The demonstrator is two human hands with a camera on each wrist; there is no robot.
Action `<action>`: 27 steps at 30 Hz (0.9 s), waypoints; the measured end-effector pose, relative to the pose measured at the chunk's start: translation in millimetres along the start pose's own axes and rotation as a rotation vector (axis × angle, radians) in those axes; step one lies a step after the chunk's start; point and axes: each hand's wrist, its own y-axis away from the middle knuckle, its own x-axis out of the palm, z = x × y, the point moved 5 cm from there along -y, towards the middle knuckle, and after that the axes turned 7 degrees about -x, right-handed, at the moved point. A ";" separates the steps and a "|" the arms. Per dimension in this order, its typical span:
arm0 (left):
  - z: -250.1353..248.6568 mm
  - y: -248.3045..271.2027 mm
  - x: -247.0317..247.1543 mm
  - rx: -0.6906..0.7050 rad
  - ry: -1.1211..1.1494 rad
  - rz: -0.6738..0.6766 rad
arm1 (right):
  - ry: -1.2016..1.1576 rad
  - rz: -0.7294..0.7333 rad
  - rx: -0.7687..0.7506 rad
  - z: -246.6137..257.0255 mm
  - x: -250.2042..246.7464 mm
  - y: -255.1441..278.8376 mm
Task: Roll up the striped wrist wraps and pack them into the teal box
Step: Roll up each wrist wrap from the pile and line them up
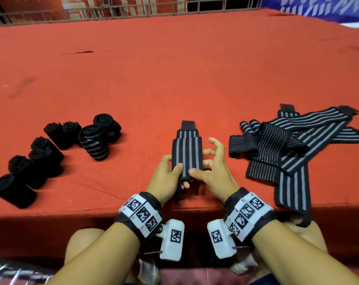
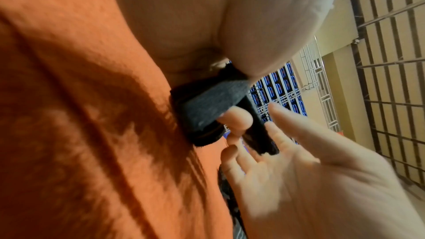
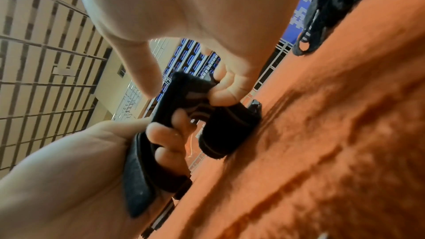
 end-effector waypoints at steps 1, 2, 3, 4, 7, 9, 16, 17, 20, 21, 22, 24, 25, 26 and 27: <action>-0.1 -2.4 -3.3 -0.005 0.009 -0.034 | 0.044 0.031 -0.034 1.3 -1.5 0.9; -1.4 -4.1 -5.7 -0.005 0.015 -0.062 | 0.104 0.067 -0.069 2.3 -2.4 1.4; -3.8 -4.4 -7.4 -0.002 0.031 -0.079 | 0.165 0.100 -0.104 3.6 -2.9 2.0; -6.3 -5.0 -8.7 0.001 0.050 -0.087 | 0.211 0.121 -0.141 5.1 -3.0 2.0; -21.6 -2.8 -5.4 0.038 0.120 -0.029 | 0.262 0.121 -0.271 12.6 -3.0 -2.8; -33.4 2.0 -2.3 0.048 0.126 0.016 | 0.265 0.101 -0.283 16.9 -5.2 -8.0; -48.6 11.0 -16.5 0.304 -0.147 -0.067 | 0.187 0.013 -0.205 24.7 -18.3 -18.6; -48.3 11.1 -18.1 0.332 -0.155 -0.080 | 0.146 0.010 -0.186 26.5 -18.4 -18.0; -52.2 17.1 -14.8 0.378 -0.095 -0.033 | 0.056 -0.001 -0.176 33.9 -16.8 -13.8; -54.1 20.1 -12.4 0.381 -0.087 -0.008 | 0.052 -0.009 -0.186 38.2 -16.7 -11.9; -55.1 22.1 -11.0 0.380 -0.081 0.007 | 0.054 -0.020 -0.196 41.2 -17.2 -10.7; -55.3 23.5 -10.9 0.366 -0.049 0.010 | 0.081 -0.042 -0.215 44.9 -19.5 -10.2; -55.0 23.0 -11.3 0.354 -0.036 -0.004 | 0.119 -0.047 -0.234 44.7 -20.9 -10.6; -55.9 23.5 -11.7 0.351 -0.031 -0.023 | 0.157 -0.044 -0.253 44.4 -21.4 -11.2; -58.1 25.6 -11.4 0.356 -0.029 -0.036 | 0.179 -0.037 -0.262 44.1 -21.9 -11.1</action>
